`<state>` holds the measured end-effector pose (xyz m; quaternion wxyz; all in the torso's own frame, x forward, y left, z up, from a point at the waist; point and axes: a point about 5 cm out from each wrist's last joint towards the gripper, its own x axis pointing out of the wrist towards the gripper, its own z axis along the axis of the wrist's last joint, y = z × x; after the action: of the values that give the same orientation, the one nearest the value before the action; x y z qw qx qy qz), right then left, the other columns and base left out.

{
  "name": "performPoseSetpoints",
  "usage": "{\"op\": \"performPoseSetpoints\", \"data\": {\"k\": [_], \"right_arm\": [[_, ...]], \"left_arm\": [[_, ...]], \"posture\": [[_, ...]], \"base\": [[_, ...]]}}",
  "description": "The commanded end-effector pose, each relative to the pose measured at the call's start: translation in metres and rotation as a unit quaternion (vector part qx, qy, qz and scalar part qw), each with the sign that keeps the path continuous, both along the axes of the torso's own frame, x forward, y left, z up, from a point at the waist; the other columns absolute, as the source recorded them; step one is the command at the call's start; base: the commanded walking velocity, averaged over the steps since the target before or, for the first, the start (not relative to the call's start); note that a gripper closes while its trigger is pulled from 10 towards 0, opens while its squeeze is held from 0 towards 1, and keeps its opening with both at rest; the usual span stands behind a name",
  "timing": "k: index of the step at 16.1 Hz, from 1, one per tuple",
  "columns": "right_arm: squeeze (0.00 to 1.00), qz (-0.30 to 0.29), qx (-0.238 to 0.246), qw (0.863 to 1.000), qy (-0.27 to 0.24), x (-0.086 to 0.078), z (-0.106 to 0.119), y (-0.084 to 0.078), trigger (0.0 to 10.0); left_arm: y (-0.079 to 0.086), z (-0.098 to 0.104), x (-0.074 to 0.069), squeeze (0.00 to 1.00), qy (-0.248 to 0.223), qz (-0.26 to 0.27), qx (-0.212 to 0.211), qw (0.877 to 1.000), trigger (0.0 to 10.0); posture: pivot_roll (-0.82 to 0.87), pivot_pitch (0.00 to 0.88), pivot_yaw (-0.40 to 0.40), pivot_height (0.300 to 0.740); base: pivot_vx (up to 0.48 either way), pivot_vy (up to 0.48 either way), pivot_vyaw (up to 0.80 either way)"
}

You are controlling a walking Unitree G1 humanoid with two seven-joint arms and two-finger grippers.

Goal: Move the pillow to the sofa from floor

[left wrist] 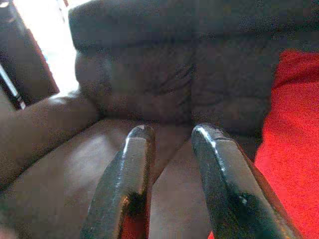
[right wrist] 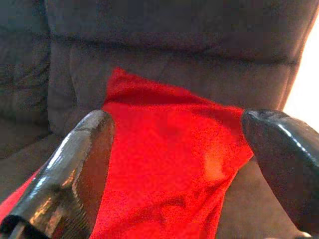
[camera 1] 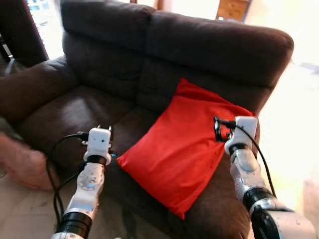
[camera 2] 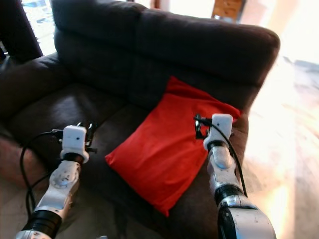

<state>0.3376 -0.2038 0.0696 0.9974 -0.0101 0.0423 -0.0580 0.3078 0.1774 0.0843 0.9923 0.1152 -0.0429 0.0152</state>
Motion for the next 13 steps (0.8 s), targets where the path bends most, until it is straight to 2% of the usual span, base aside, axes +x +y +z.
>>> {"op": "performPoseSetpoints", "data": {"k": [1,4,6,8,11,13], "right_arm": [[0.00,-0.008,-0.004,1.000,0.022,-0.006,-0.009,-0.005,10.0],[0.00,-0.033,0.006,0.996,0.083,-0.026,-0.036,-0.018,10.0],[0.00,-0.048,-0.004,0.988,0.146,-0.051,-0.062,-0.030,10.0],[0.00,-0.054,-0.008,0.983,0.177,-0.065,-0.074,-0.034,10.0],[0.00,-0.071,-0.007,0.963,0.259,-0.103,-0.105,-0.041,10.0],[0.00,-0.072,-0.001,0.955,0.288,-0.117,-0.116,-0.040,10.0]], "left_arm": [[0.004,-0.009,-0.003,0.00,0.017,0.011,-0.009,1.000,10.0],[0.011,-0.042,-0.015,0.00,0.091,0.025,-0.021,0.995,10.0],[0.019,-0.063,-0.029,0.00,0.141,0.052,-0.046,0.988,10.0],[0.022,-0.074,-0.036,0.00,0.170,0.051,-0.037,0.983,10.0],[0.028,-0.108,-0.062,0.00,0.259,0.057,-0.032,0.964,10.0],[0.027,-0.119,-0.073,0.00,0.292,0.053,-0.023,0.955,10.0]], "posture": [[0.08,0.000,-0.071,0.740],[0.07,0.000,-0.072,0.740],[0.07,0.000,-0.072,0.740],[0.07,0.002,-0.073,0.740],[0.06,0.007,-0.070,0.740],[0.06,0.010,-0.069,0.740]], "base": [[0.000,0.000,0.00],[0.000,0.000,0.00],[0.000,0.000,0.00],[0.000,0.000,0.00],[0.000,0.000,0.00],[0.000,0.000,0.00]]}}
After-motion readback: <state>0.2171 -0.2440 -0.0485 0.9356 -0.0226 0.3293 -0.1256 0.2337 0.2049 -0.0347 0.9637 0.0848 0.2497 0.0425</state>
